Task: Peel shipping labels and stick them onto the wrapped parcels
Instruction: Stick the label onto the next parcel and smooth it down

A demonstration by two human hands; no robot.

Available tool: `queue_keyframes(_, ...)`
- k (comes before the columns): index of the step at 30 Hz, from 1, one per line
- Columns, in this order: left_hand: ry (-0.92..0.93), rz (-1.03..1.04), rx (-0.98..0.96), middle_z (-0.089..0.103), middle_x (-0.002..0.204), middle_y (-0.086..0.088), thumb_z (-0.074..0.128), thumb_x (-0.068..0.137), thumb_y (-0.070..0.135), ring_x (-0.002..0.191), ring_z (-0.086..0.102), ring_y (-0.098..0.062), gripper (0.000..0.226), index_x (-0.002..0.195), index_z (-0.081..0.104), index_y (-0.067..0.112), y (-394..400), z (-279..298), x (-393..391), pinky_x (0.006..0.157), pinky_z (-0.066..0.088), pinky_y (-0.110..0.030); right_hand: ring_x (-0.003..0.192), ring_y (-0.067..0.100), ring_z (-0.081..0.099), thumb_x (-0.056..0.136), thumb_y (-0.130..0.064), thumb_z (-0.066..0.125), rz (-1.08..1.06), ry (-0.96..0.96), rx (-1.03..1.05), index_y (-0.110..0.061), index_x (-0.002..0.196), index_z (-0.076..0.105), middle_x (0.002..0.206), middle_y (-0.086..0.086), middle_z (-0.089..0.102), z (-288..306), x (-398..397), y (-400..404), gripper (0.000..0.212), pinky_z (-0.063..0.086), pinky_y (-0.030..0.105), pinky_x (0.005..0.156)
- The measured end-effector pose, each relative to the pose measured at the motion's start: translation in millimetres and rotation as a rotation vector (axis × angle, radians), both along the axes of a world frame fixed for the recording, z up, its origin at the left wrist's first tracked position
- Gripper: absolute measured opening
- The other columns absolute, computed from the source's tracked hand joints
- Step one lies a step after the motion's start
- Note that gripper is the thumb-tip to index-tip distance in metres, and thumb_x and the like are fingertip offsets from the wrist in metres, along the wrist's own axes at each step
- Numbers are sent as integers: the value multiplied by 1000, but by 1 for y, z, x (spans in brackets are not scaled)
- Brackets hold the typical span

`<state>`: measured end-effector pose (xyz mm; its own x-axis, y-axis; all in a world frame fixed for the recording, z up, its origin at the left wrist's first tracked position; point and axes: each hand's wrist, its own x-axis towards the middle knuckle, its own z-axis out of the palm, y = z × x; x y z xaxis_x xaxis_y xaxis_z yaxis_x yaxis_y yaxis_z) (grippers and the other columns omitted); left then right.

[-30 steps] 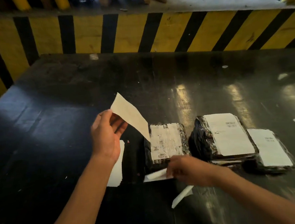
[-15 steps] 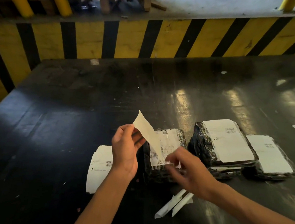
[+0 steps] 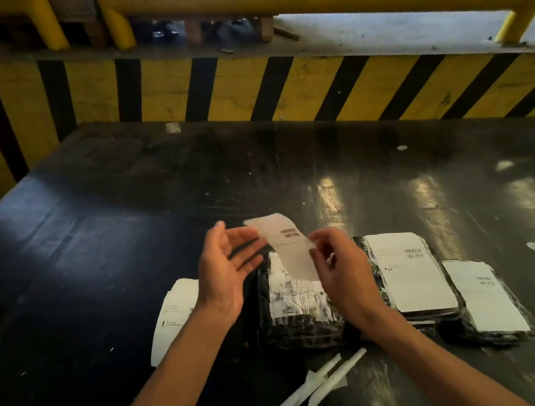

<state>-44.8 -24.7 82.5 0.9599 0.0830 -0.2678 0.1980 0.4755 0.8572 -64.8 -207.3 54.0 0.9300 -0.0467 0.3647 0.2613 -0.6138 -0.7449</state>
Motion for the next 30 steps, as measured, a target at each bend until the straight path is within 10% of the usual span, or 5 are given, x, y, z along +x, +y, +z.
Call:
queue_keyframes(6, 63, -94, 492, 67, 109, -1, 59, 96, 20, 101, 66, -18, 16, 110, 64, 26, 2, -36, 11, 83, 53, -32, 91, 19, 67, 94, -12, 64, 62, 265, 353, -24, 103, 60, 95, 4, 69, 11, 9, -17, 16, 59, 37, 78)
queue_keyframes(14, 10, -182, 663, 72, 94, 1, 66, 92, 21, 88, 69, -12, 10, 102, 65, 23, -4, -51, 10, 66, 48, -20, 92, 31, 71, 92, 1, 62, -14, 607, 838, -9, 111, 57, 110, 22, 70, -19, 17, -25, 22, 57, 37, 69)
queue_keyframes(30, 120, -240, 776, 69, 100, 2, 66, 92, 25, 90, 68, -12, 21, 110, 55, 26, -16, -91, 9, 70, 61, -30, 94, 33, 70, 90, 4, 63, -20, 728, 795, -16, 123, 53, 103, 21, 70, -52, 23, -33, 39, 58, 39, 71)
